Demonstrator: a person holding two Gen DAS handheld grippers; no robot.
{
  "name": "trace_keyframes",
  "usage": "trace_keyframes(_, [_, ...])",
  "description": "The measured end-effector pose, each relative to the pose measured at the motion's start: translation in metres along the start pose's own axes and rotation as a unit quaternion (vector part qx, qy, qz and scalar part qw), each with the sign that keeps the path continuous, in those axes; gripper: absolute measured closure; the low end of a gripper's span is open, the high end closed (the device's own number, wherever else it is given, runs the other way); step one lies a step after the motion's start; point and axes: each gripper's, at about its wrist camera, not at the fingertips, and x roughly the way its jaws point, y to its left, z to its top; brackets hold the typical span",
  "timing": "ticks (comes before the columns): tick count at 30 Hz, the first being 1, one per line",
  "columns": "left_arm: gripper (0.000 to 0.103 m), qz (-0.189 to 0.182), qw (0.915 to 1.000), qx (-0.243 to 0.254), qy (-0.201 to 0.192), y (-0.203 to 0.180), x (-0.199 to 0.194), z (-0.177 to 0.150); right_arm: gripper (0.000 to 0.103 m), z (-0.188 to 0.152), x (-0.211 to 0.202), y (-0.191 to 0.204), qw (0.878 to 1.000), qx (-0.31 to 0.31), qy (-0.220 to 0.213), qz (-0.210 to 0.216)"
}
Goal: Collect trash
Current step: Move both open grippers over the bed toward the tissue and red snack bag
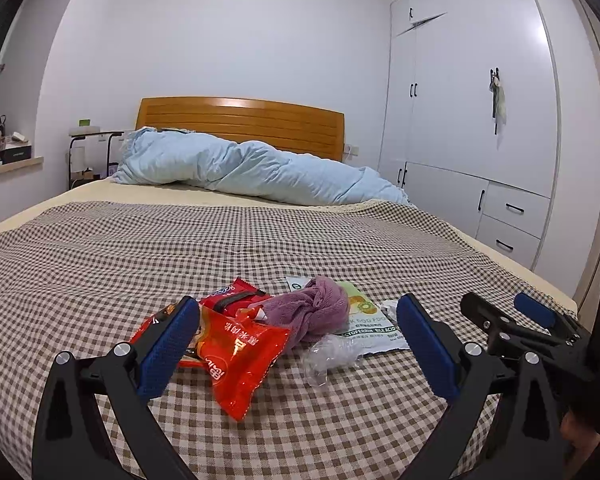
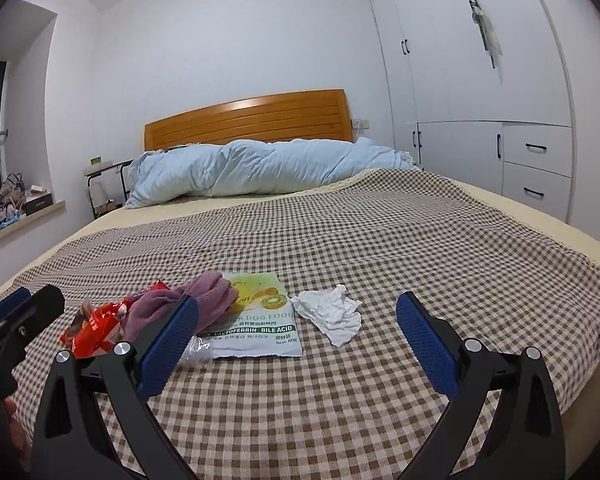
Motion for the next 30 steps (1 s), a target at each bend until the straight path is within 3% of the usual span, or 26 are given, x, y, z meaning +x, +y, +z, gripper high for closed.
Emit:
trace_keyframes(8, [0.007,-0.001,0.9999,-0.006,0.009,0.009,0.0,-0.002,0.008,0.001,0.0,-0.006,1.0,0.009,0.009,0.001])
trace_keyframes(14, [0.007,-0.002,0.9998,-0.006,0.02,0.014,0.002,-0.003,0.008,-0.001,0.011,-0.004,0.999,-0.005,0.044,0.006])
trace_keyframes(19, [0.007,0.002,0.9995,-0.008,0.03,0.018,0.005,-0.003,0.008,-0.005,0.018,0.01,0.997,-0.017,0.071,0.039])
trace_keyframes(30, [0.007,0.005,0.9991,-0.016,0.039,0.03,0.012,0.002,0.008,0.019,0.055,-0.004,0.996,-0.027,0.078,-0.016])
